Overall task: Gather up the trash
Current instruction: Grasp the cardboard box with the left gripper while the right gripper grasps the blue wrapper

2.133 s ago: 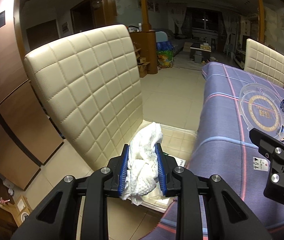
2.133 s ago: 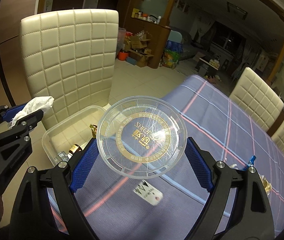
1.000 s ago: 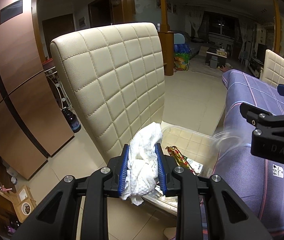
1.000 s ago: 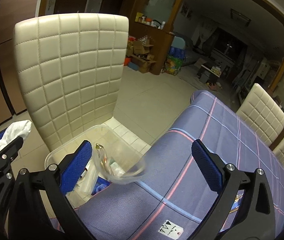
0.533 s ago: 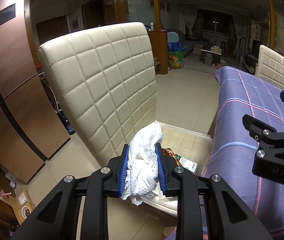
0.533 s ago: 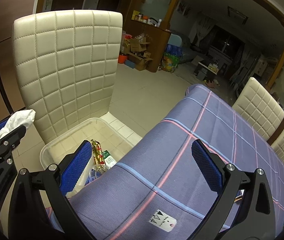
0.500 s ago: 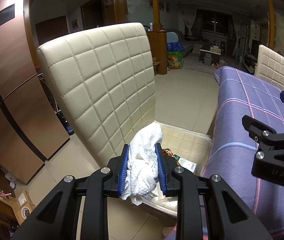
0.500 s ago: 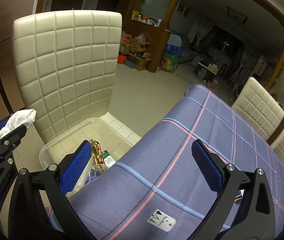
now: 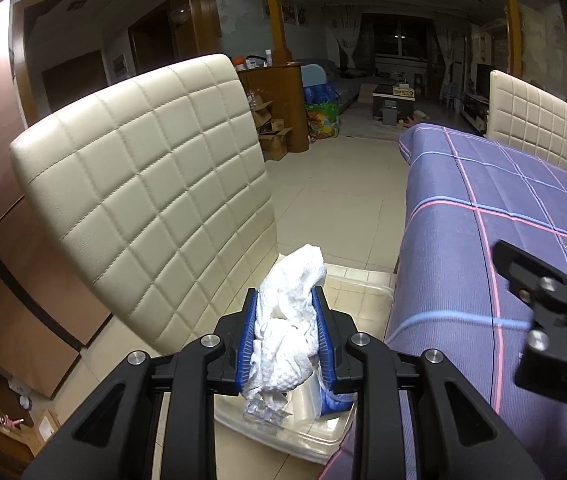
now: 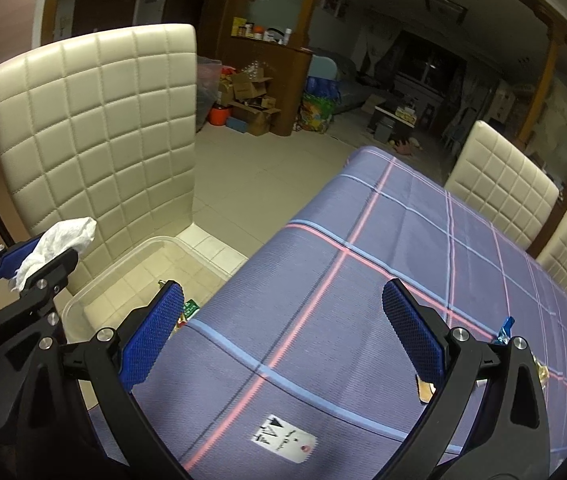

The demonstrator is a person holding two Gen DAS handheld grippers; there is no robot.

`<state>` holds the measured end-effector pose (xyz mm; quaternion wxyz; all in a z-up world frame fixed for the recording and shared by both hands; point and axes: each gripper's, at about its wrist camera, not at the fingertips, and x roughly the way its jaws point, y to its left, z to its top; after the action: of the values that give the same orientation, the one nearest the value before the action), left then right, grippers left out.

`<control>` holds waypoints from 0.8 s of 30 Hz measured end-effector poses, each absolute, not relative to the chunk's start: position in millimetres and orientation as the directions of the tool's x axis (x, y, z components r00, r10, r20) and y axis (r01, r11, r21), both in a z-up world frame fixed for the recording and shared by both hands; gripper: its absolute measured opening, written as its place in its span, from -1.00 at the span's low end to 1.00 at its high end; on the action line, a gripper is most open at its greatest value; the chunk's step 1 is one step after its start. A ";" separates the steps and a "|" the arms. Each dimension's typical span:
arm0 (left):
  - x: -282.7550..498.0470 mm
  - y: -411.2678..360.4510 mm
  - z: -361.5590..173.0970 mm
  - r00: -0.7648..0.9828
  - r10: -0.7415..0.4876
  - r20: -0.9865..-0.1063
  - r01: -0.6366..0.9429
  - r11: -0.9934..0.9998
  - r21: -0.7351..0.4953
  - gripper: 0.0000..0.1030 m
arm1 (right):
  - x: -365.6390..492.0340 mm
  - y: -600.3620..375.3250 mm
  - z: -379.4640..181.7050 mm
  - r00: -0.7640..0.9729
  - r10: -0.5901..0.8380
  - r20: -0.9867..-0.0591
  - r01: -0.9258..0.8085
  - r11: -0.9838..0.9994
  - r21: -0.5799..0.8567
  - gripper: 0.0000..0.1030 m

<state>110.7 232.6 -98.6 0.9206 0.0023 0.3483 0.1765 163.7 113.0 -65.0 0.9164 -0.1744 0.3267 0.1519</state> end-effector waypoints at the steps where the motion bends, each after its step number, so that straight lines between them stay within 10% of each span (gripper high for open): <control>1: 115.3 232.6 -99.5 0.695 0.322 -0.642 -0.321 0.939 0.123 -0.46 | 164.6 110.6 -65.3 0.739 0.163 -0.654 -0.389 0.896 -0.216 0.91; 6: 123.5 231.9 -105.4 0.676 0.307 -0.670 -0.328 0.939 0.100 0.49 | 169.3 94.3 -65.0 0.739 0.150 -0.657 -0.363 0.910 -0.201 0.91; 24: 139.8 150.7 -102.8 0.701 0.210 -0.681 -0.169 0.977 0.127 0.50 | 199.5 -27.8 -81.1 0.721 0.038 -0.692 -0.159 0.981 -0.111 0.90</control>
<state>139.8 150.7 -102.8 0.9219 0.0274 0.3725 0.1025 199.5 -27.8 -81.1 0.9240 -0.0815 0.3698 0.0533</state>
